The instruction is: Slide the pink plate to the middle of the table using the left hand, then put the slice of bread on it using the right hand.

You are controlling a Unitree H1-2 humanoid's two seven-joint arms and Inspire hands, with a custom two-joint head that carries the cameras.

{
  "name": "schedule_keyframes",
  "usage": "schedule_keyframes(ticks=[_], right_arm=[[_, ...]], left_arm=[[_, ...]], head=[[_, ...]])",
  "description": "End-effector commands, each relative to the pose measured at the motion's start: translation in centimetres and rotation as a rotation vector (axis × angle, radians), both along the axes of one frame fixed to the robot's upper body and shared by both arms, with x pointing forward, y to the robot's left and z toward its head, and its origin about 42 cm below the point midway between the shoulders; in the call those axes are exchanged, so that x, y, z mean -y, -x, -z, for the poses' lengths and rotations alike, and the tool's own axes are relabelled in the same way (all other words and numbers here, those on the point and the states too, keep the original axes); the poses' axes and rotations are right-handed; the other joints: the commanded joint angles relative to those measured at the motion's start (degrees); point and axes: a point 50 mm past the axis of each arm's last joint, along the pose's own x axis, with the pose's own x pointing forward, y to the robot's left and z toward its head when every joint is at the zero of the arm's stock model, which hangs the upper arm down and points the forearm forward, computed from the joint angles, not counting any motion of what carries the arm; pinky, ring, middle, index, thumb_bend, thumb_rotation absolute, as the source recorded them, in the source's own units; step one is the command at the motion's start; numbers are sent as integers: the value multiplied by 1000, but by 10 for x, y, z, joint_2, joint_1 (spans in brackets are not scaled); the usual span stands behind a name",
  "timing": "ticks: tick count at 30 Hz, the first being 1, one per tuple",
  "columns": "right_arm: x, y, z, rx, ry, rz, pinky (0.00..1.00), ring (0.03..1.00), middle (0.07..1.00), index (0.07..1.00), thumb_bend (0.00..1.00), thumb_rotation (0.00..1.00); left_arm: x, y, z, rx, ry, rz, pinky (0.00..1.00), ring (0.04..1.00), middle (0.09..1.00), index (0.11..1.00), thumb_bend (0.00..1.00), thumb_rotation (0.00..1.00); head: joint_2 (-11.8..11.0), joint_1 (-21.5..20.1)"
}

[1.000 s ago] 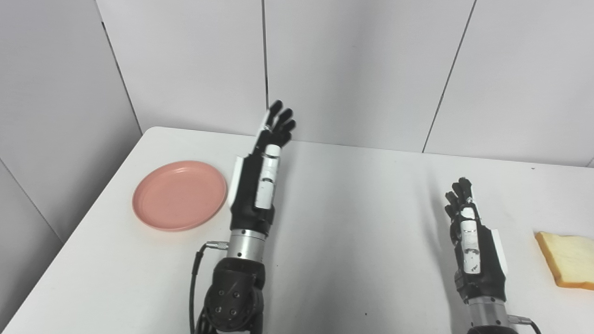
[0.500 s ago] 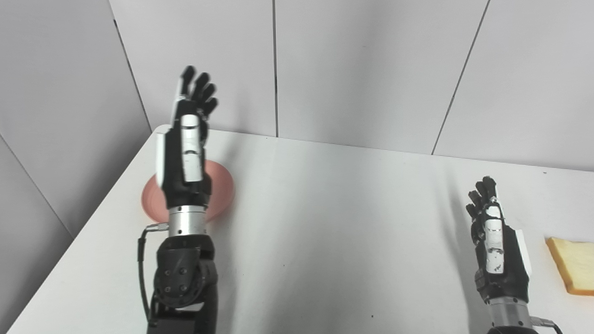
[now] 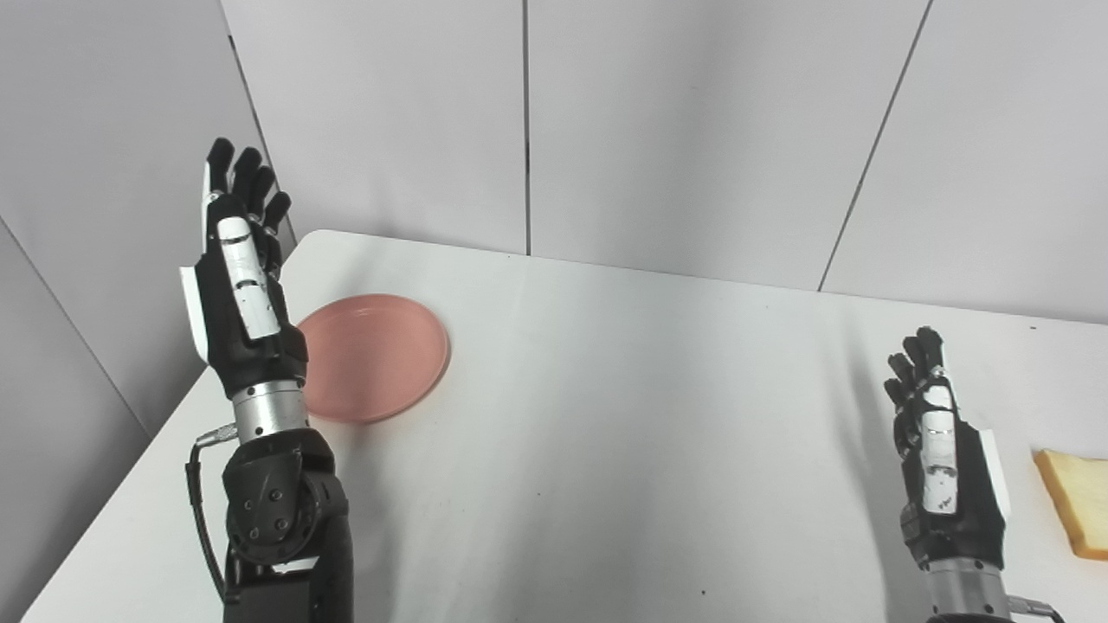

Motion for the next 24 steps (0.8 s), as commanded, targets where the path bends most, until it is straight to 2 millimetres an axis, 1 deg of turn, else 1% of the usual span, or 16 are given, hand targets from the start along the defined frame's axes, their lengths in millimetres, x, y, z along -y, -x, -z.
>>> schedule_keyframes(ticks=[1,12,18,24], right_arm=[[-4,-4,-20,65,-5,-19,1000,997,1000,1000,338,1000],[-7,0,-22,56,-10,-21,1000,1000,1000,1000,343,1000],[-7,-1,-22,60,-8,-22,1000,1000,1000,1000,341,1000],[-7,-1,-23,61,-6,-29,1000,1000,1000,1000,342,1000]], left_arm=[[-7,-1,-12,61,-1,-22,887,932,925,909,474,1000],[-44,-5,7,0,37,-91,914,935,936,922,455,1000],[-56,-10,18,-40,75,-83,926,929,930,921,438,1000],[-64,-19,33,-78,113,-62,943,947,938,915,454,1000]], head=[[0,0],[1,4],[1,6],[1,8]])
